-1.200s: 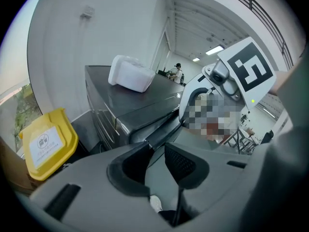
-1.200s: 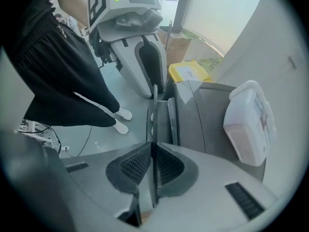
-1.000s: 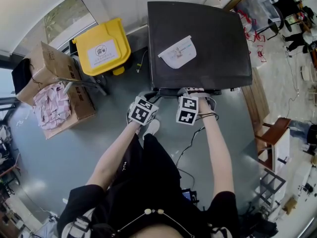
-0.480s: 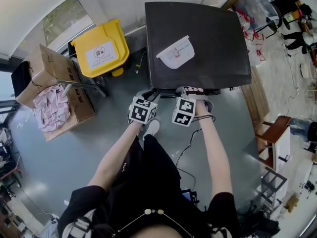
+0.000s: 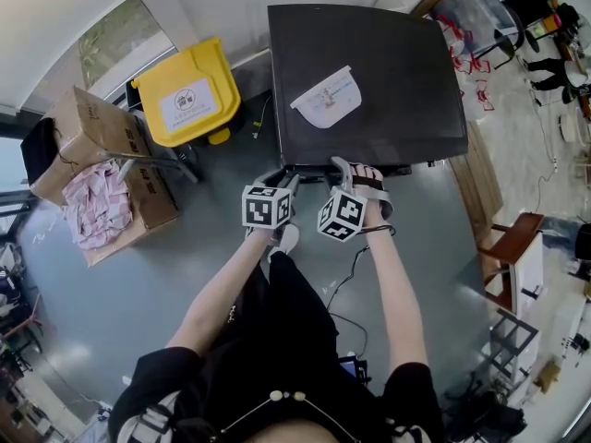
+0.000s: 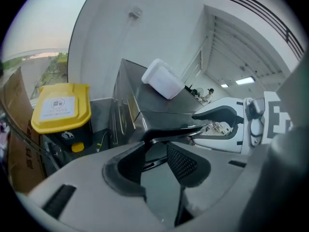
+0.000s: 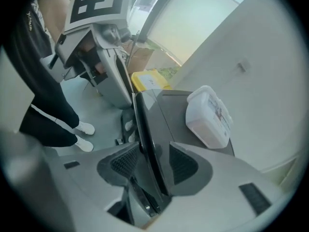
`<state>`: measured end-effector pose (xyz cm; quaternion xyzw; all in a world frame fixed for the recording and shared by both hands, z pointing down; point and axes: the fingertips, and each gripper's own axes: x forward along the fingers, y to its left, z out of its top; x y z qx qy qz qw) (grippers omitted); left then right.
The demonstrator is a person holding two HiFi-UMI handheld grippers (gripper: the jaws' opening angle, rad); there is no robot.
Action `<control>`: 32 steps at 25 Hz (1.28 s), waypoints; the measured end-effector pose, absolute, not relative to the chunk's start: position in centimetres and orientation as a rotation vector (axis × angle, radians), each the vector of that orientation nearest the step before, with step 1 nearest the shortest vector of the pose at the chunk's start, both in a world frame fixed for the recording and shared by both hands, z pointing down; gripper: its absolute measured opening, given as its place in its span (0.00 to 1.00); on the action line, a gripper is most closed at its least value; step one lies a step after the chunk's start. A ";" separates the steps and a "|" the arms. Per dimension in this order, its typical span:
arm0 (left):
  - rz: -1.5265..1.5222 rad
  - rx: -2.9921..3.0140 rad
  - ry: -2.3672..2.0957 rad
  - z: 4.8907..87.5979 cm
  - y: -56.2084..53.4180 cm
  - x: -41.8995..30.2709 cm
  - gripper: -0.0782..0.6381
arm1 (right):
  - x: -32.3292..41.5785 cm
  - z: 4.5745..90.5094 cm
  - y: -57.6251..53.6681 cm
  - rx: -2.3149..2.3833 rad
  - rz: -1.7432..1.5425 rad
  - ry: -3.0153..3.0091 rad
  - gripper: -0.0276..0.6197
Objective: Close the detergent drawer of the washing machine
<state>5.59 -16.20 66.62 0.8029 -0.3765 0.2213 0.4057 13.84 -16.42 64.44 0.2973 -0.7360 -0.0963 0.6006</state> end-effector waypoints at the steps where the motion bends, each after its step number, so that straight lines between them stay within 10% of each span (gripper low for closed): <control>1: 0.533 2.002 -0.956 66.7 -16.2 5.5 0.28 | 13.9 64.4 -16.6 0.710 -0.211 -1.713 0.37; 15: 0.543 2.173 -0.919 64.2 -15.8 5.0 0.27 | 14.1 62.4 -15.9 0.988 -0.118 -1.778 0.25; 23: 0.185 2.589 -0.802 49.2 -14.5 3.8 0.15 | 12.3 47.1 -12.2 1.729 0.299 -2.342 0.05; 32: -0.075 2.959 -0.676 35.6 -10.8 4.5 0.12 | 11.4 34.5 -7.5 1.987 0.074 -2.572 0.05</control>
